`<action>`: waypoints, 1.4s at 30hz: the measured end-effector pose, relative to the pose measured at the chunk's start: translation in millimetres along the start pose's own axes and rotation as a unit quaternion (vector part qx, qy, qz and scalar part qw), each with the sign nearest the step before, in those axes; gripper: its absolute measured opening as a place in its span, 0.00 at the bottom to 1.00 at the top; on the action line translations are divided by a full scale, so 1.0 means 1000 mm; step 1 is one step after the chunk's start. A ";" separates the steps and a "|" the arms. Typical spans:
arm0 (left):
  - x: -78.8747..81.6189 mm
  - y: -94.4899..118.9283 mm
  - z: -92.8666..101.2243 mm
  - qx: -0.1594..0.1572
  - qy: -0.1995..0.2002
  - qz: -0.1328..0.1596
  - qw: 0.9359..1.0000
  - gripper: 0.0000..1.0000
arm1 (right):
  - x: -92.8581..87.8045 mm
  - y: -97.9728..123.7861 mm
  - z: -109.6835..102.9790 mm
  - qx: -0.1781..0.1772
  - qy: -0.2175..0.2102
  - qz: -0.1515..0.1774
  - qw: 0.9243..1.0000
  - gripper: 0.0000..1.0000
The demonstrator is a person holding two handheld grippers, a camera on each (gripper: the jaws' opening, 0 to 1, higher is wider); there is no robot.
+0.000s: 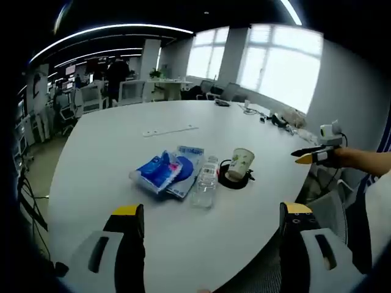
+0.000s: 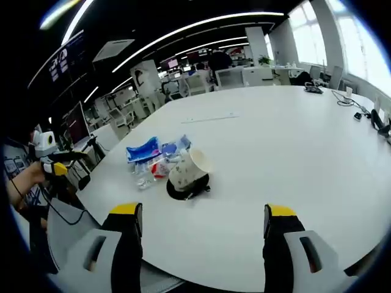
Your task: Arrange the tabletop items into an orderly group along one side of the table until the central work area is clear of visible clutter.
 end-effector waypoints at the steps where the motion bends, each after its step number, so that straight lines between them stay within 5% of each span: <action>1: 0.000 0.000 0.000 0.000 -0.002 0.000 1.000 0.89 | 0.000 -0.001 -0.001 0.002 0.001 -0.001 1.000 0.80; 42: -0.005 -0.007 0.008 -0.008 -0.006 -0.023 1.000 0.89 | -0.015 0.003 -0.003 0.010 0.009 -0.025 1.000 0.79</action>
Point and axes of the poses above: the point that each gripper's makers call its tool centre point, and the gripper's own axes: y roughly backward along the fingers, z roughly to its right, x roughly out of its top, the point moved 10 cm from there along y, roughly backward along the fingers, and after that the axes turned 3 degrees about y, right-handed, at the moved point
